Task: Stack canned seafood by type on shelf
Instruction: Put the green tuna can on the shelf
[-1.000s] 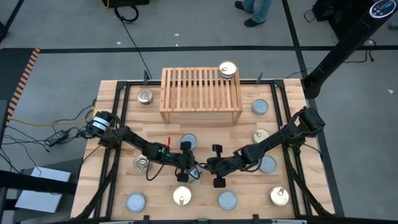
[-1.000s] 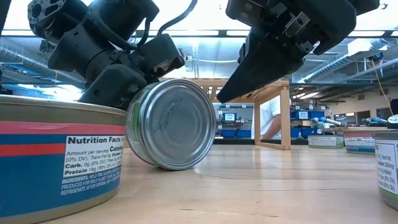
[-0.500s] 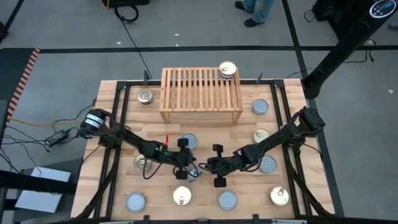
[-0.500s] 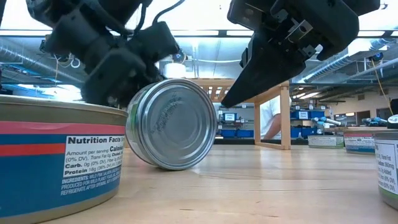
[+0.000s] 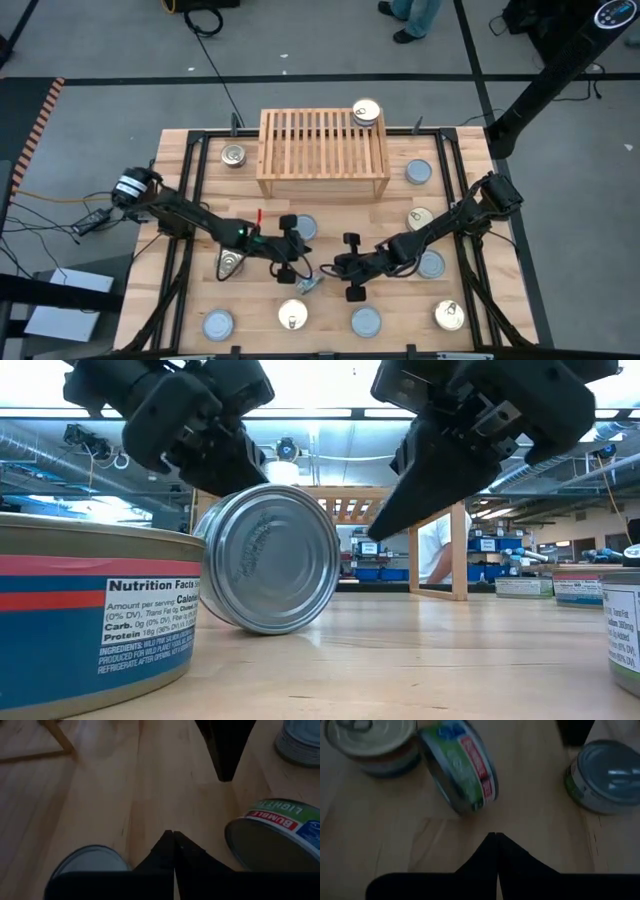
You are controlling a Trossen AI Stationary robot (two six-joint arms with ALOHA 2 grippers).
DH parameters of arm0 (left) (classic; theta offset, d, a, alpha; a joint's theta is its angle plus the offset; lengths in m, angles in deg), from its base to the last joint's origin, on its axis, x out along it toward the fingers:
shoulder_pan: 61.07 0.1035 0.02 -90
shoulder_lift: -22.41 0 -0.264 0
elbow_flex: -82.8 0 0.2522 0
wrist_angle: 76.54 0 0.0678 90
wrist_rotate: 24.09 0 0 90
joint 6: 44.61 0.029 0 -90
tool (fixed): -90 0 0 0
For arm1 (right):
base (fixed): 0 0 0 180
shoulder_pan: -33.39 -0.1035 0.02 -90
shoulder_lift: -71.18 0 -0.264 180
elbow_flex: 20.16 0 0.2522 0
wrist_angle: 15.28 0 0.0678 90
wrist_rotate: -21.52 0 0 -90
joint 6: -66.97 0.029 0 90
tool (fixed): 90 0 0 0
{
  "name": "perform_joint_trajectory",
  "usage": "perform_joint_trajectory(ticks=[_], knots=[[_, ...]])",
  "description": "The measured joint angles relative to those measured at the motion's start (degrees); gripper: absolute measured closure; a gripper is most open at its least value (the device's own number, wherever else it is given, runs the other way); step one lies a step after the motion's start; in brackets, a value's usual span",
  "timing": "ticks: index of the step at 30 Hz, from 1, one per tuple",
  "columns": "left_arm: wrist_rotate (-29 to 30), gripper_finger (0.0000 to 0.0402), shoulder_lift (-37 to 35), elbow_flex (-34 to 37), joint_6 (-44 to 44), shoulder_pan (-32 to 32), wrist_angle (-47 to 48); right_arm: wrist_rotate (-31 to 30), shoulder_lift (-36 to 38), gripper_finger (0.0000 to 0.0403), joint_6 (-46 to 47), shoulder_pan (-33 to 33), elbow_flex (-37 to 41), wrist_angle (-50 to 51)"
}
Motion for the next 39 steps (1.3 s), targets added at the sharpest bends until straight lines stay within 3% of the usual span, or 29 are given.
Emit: perform_joint_trajectory(ticks=[7,20,30,39], knots=[[1.1,0.0387,-3.6,0.0,-4.7,-0.4,2.4,0.0,1.1,0.0394,0.3,-0.9,0.0,2.7],[0.8,0.0291,-5.4,0.0,-14.0,-4.1,6.6,-1.9,1.8,0.0394,2.2,-1.9,0.0,8.0],[0.9,0.0215,-5.4,-4.7,-17.8,-7.7,11.6,-1.5,1.8,0.0394,2.1,-2.0,0.0,9.0],[1.0,0.0167,-4.2,-6.6,-23.4,-11.1,11.9,-1.3,1.8,0.0394,-2.3,-1.0,0.0,9.8]])
